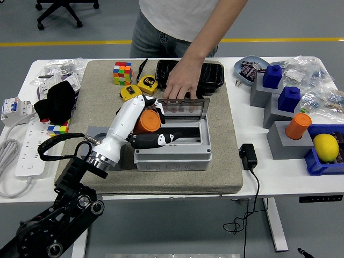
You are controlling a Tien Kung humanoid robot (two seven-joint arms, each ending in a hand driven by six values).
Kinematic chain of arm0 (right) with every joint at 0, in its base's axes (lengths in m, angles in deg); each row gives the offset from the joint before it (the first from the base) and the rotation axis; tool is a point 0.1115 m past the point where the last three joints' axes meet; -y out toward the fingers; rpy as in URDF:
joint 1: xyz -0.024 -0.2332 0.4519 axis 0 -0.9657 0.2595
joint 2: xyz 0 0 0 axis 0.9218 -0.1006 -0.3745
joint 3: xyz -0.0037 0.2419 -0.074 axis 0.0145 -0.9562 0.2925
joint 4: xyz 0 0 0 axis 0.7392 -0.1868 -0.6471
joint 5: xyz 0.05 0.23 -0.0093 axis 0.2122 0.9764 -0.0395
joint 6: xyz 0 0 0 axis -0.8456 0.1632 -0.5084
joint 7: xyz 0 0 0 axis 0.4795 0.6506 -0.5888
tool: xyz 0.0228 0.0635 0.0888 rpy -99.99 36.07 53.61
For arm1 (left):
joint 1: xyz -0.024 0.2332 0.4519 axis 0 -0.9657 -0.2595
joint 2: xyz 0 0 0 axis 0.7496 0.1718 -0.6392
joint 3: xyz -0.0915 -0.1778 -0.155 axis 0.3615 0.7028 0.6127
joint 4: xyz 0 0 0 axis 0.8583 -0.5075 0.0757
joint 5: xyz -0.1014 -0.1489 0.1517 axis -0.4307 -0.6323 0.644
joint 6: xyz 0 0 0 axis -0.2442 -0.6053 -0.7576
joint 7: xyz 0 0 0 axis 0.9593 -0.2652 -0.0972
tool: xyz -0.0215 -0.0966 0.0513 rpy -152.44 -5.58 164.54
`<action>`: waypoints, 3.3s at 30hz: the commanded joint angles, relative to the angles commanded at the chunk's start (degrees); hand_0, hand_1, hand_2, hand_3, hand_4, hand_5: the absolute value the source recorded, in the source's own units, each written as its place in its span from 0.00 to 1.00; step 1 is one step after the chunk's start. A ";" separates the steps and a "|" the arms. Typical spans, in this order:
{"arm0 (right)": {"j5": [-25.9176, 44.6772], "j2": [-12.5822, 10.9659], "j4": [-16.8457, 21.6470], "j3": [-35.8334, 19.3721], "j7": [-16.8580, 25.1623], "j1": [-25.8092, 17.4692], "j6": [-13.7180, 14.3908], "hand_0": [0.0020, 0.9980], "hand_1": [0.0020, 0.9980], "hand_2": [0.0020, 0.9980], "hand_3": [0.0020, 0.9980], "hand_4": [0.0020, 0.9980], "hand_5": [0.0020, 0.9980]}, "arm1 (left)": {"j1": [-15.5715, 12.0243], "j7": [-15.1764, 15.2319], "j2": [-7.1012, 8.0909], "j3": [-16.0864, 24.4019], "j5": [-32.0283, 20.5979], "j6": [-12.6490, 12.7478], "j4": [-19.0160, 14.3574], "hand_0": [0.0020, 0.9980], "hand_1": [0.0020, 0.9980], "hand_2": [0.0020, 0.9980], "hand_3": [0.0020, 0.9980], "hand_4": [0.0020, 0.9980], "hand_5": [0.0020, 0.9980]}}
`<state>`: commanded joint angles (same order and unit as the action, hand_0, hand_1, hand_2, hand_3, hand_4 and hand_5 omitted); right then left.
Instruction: Fetch the battery,place it into the box,close the lid of the box
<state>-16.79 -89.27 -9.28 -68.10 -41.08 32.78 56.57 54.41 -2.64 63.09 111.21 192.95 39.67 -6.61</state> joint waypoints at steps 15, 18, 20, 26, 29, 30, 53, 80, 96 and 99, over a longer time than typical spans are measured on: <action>-0.37 -0.10 0.00 0.05 -0.11 0.12 -0.07 0.54 0.56 0.58 0.52 0.91 0.74 | 7.15 1.45 -2.00 -9.08 -2.83 1.98 10.22 0.05 0.00 0.00 0.00 1.00 0.22; -0.38 -0.09 0.00 0.12 -0.11 0.08 -0.09 0.54 0.56 0.59 0.52 0.91 0.74 | 8.24 1.77 -2.73 -9.43 -3.04 2.53 12.78 0.05 0.00 0.00 0.00 1.00 0.23; -0.48 -0.11 0.00 0.13 -0.15 0.10 -0.11 0.54 0.56 0.59 0.52 0.91 0.74 | 9.18 1.93 -3.26 -9.66 -3.02 2.81 14.36 0.05 0.00 0.00 0.00 1.00 0.23; -0.68 -0.21 0.00 0.29 -0.15 0.22 -0.17 0.55 0.56 0.59 0.52 0.91 0.74 | 11.93 2.11 -4.61 -10.38 -3.38 3.24 17.83 0.05 0.00 0.00 0.00 1.00 0.23; -0.82 -0.25 0.00 0.24 -0.19 0.21 -0.18 0.55 0.56 0.58 0.52 0.91 0.74 | 12.83 2.27 -5.03 -11.24 -3.67 3.52 19.22 0.05 0.00 0.00 0.00 1.00 0.24; -0.87 -0.26 0.00 0.21 -0.21 0.19 -0.18 0.55 0.56 0.58 0.52 0.91 0.74 | 13.19 2.36 -5.16 -11.66 -3.75 3.66 19.80 0.05 0.00 0.00 0.00 1.00 0.24; -1.17 -0.33 0.00 0.06 -0.26 0.05 -0.23 0.54 0.56 0.58 0.52 0.91 0.74 | 16.54 2.83 -6.20 -11.78 -3.33 4.29 26.70 0.05 0.00 0.00 0.00 1.00 0.24; -0.92 -0.30 0.00 0.11 -0.14 0.13 -0.21 0.55 0.56 0.59 0.52 0.91 0.74 | 16.51 2.37 -6.20 -10.19 -0.23 -0.72 26.80 0.18 0.10 0.13 0.10 1.00 0.36; -1.02 -0.32 0.00 0.01 -0.17 0.16 -0.20 0.54 0.56 0.58 0.52 0.91 0.74 | 16.55 1.50 -6.20 -9.45 1.37 -3.58 27.12 0.39 0.38 0.35 0.37 1.00 0.42; -1.02 -0.33 0.00 0.06 -0.18 0.15 -0.21 0.54 0.56 0.58 0.52 0.91 0.74 | 16.62 1.44 -6.20 -9.43 1.48 -3.72 27.00 0.39 0.38 0.35 0.37 1.00 0.42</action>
<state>-17.81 -89.60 -9.28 -68.04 -41.27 32.93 56.35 71.03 -1.20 56.90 101.78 194.44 35.95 20.39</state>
